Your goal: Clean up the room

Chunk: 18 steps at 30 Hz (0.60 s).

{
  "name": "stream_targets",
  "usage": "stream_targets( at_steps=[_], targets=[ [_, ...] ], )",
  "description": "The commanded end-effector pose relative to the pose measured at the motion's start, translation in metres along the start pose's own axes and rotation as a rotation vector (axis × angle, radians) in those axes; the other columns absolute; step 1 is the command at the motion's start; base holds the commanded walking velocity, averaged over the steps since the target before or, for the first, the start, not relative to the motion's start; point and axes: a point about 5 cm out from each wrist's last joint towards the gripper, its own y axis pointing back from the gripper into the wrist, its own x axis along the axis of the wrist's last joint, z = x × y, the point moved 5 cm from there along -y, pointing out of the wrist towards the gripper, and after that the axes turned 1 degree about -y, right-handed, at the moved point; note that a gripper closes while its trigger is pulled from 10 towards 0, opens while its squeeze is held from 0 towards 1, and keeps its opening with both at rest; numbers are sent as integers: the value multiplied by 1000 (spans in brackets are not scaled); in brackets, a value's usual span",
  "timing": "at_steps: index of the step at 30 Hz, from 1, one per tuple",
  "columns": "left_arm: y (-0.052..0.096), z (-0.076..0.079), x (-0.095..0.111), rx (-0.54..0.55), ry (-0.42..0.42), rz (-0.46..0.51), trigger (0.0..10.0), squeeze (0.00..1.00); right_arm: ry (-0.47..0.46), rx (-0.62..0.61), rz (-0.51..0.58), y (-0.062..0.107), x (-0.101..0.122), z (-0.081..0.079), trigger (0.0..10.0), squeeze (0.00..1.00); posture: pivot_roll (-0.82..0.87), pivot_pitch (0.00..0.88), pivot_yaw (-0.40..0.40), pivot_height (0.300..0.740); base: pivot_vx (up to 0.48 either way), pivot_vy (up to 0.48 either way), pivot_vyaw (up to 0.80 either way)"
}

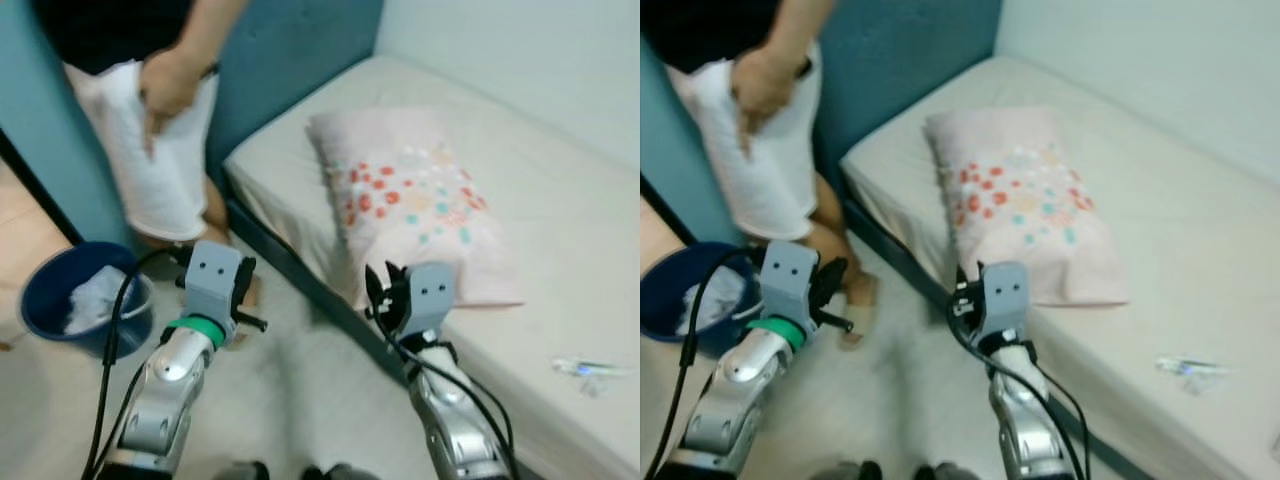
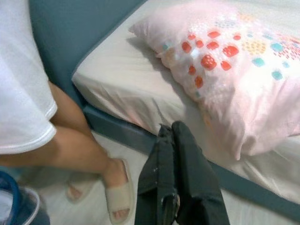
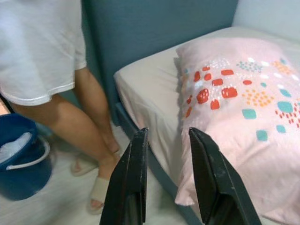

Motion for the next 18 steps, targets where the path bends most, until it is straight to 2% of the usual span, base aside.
stream_targets(
  at_steps=[1, 10, 14, 18],
  targets=[
    [1, 3, -6, -7, 16, -20, 10000, 0, 5, -6, -26, 3, -7, 3, 10000, 0, 24, 92, 9, 740, 0, -375, 0],
    [2, 4, -7, -9, 16, -24, 10000, 0, 6, -5, -26, 4, -7, 3, 10000, 0, 21, 89, 9, 740, 0, -325, 0],
    [2, 4, -8, -8, 17, -31, 10000, 0, 5, -5, -26, 4, -7, 3, 10000, 0, 19, 88, 9, 740, 0, 0, 0],
    [1, 2, -12, 8, 34, -49, 10000, 0, -12, -12, -38, 4, -9, 4, 10000, 0, 17, 85, 9, 740, 0, 0, -800]
  ],
)
